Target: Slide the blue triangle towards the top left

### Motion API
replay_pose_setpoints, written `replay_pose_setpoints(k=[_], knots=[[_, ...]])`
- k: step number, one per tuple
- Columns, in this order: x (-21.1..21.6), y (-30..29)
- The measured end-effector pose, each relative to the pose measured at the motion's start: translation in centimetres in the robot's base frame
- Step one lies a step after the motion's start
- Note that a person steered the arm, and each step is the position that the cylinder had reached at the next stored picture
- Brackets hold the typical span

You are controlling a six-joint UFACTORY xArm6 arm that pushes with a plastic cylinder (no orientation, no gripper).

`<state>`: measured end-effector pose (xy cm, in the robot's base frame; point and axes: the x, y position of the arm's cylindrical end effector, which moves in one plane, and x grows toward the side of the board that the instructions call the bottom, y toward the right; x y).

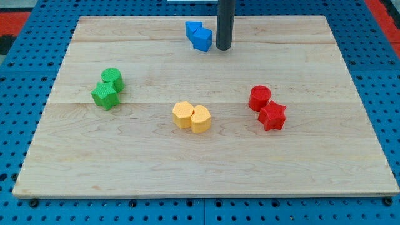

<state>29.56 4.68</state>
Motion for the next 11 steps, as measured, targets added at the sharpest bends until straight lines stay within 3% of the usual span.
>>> replay_pose_setpoints(k=[5, 7, 8, 9, 10, 11], knots=[[0.6, 2.5], [4.1, 1.3], [1.4, 12.6], [-2.7, 12.4], [-3.2, 2.9], [-5.3, -2.2]])
